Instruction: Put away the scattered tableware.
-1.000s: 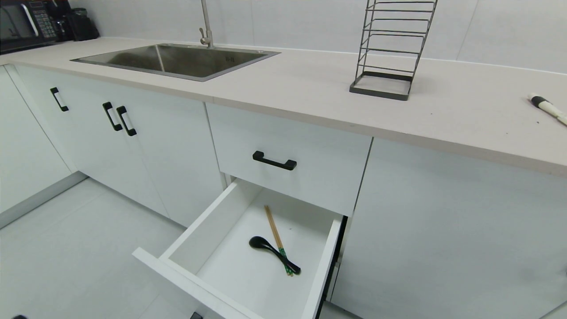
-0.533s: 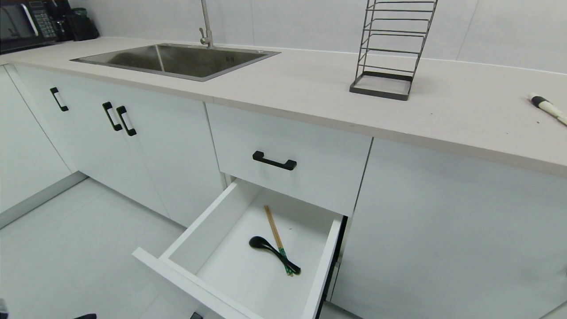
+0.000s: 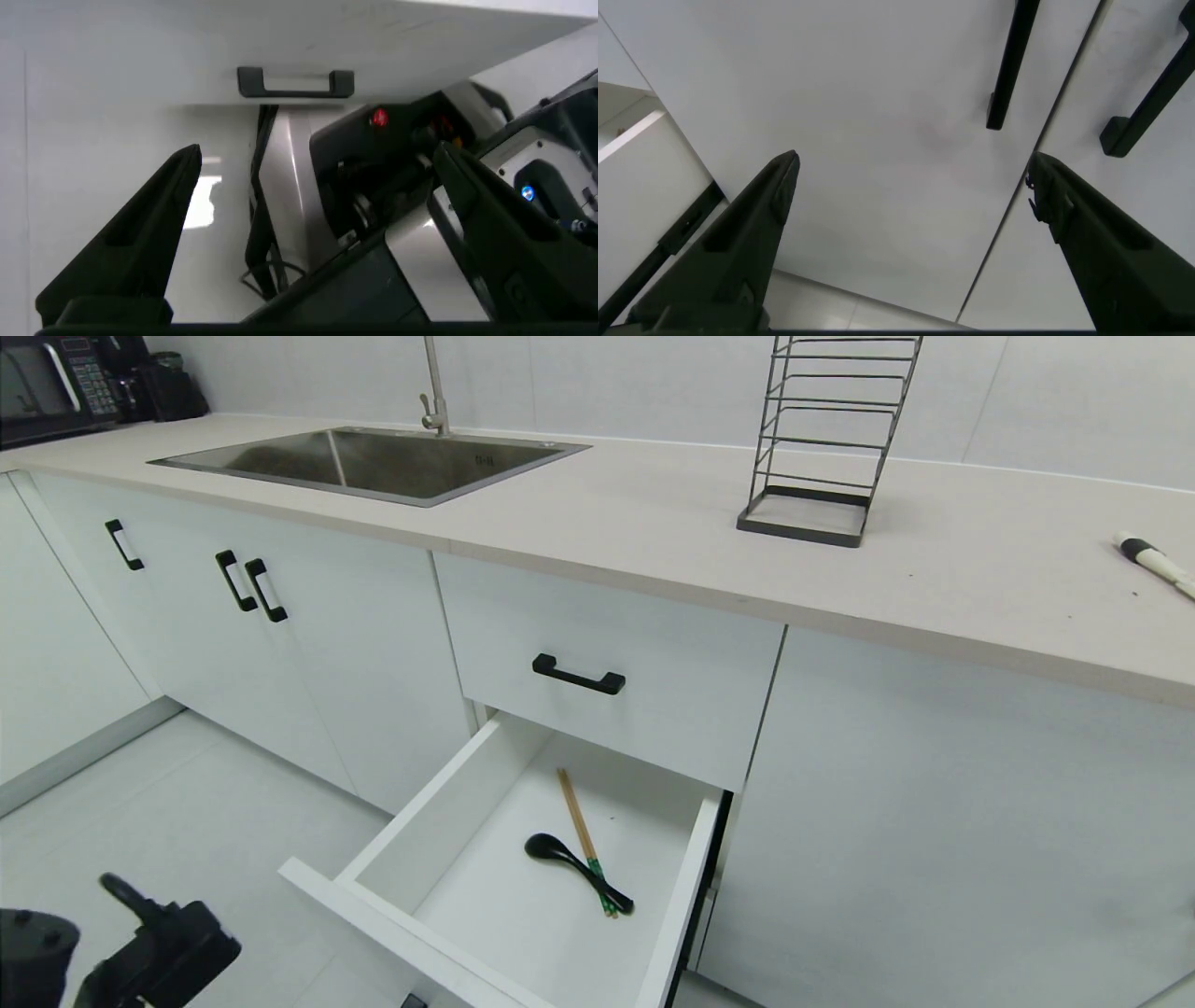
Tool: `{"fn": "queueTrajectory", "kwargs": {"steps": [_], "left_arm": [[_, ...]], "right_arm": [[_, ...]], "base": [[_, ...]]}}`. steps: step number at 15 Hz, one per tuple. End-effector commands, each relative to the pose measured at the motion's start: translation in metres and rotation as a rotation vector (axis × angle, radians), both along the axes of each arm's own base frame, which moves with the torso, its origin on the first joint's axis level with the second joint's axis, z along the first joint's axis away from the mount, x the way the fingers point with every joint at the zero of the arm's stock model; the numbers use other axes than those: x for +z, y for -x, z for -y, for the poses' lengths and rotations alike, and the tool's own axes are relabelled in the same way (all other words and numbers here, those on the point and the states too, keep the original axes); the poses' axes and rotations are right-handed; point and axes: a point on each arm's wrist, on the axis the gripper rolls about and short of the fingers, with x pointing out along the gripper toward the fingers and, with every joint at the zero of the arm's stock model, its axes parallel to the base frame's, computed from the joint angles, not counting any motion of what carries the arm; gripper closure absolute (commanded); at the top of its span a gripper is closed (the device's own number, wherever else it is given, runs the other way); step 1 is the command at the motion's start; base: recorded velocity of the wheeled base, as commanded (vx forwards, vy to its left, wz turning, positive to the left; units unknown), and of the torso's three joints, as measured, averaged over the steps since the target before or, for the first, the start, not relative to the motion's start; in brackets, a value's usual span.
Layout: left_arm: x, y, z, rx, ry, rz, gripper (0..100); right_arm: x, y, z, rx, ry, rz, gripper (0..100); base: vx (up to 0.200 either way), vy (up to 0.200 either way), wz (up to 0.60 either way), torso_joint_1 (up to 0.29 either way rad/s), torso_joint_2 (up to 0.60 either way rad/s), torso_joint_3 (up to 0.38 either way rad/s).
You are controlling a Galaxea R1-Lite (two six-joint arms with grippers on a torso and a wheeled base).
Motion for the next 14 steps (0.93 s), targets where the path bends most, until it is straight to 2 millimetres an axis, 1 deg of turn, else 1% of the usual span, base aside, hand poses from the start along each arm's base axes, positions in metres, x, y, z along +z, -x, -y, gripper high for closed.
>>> {"fn": "queueTrajectory", "kwargs": {"steps": [1, 2, 3, 14], "left_arm": [[-0.008, -0.024, 0.01, -0.007, -0.056, -0.102, 0], [-0.013, -0.039, 0.015, 0.022, -0.091, -0.108, 0], [-0.015, -0.044, 0.016, 0.031, -0.094, -0.098, 0], [-0.014, -0.079, 0.026, 0.085, -0.135, -0.083, 0]], "right_arm": [[0.0, 0.0, 0.0, 0.0, -0.001, -0.006, 0], [0.0, 0.0, 0.0, 0.0, -0.001, -0.006, 0], [0.0, 0.0, 0.0, 0.0, -0.001, -0.006, 0], [0.0, 0.0, 0.0, 0.0, -0.001, -0.006, 0]], "base": [[0.0, 0.0, 0.0, 0.0, 0.0, 0.0], [0.0, 0.0, 0.0, 0.0, 0.0, 0.0], [0.0, 0.0, 0.0, 0.0, 0.0, 0.0], [0.0, 0.0, 0.0, 0.0, 0.0, 0.0]]}}
